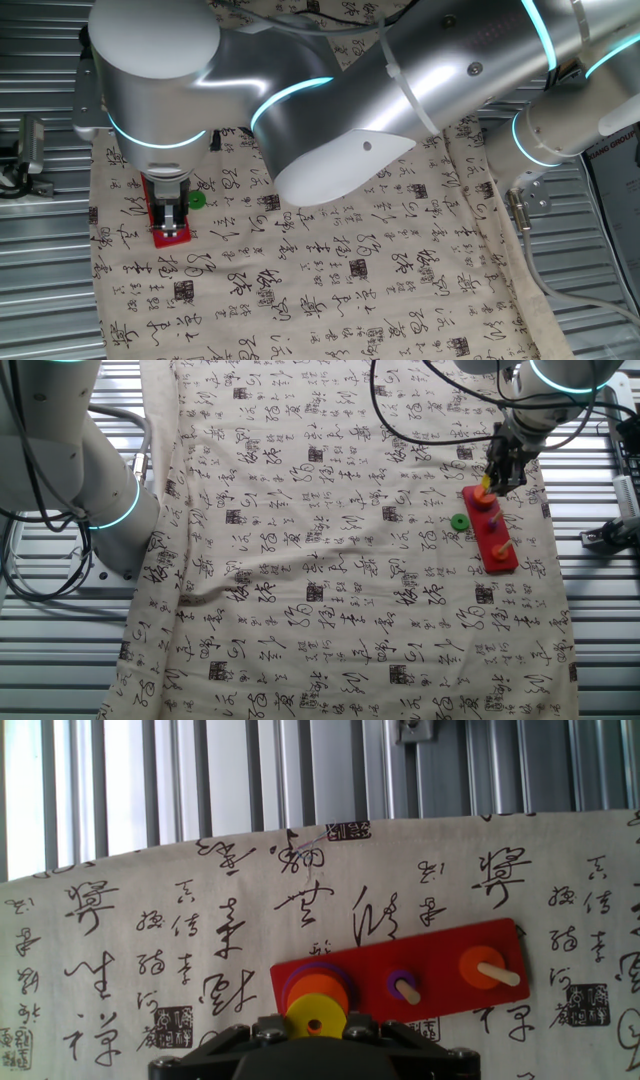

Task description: Take out one Hanoi block and throw it aside

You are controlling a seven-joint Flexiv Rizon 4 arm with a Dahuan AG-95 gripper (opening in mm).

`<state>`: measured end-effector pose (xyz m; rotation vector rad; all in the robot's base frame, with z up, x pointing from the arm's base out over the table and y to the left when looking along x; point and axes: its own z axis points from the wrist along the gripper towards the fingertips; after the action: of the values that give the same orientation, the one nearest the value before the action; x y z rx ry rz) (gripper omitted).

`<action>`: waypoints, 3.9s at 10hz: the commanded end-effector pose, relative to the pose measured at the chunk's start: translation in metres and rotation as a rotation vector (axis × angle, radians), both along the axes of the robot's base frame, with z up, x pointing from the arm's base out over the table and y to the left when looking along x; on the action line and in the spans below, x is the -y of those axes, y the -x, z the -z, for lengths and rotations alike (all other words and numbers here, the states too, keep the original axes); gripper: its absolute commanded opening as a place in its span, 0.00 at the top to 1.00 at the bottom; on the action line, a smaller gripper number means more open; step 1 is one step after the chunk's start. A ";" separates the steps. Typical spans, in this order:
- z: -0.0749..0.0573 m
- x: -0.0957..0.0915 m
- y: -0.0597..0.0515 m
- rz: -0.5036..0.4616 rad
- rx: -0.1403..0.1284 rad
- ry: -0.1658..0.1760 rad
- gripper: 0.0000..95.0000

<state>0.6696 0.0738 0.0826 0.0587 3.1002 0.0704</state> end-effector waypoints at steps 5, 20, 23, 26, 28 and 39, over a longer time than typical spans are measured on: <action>-0.003 0.001 0.001 -0.002 0.001 -0.005 1.00; -0.005 0.004 0.032 -0.004 0.015 -0.005 1.00; -0.004 0.006 0.042 -0.006 0.019 0.005 1.00; 0.000 0.007 0.054 -0.005 0.032 0.006 1.00; -0.001 0.008 0.061 0.004 0.034 -0.002 1.00; -0.006 0.019 0.073 0.000 0.046 0.015 1.00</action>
<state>0.5968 0.0544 0.0888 0.0578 3.0547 0.0443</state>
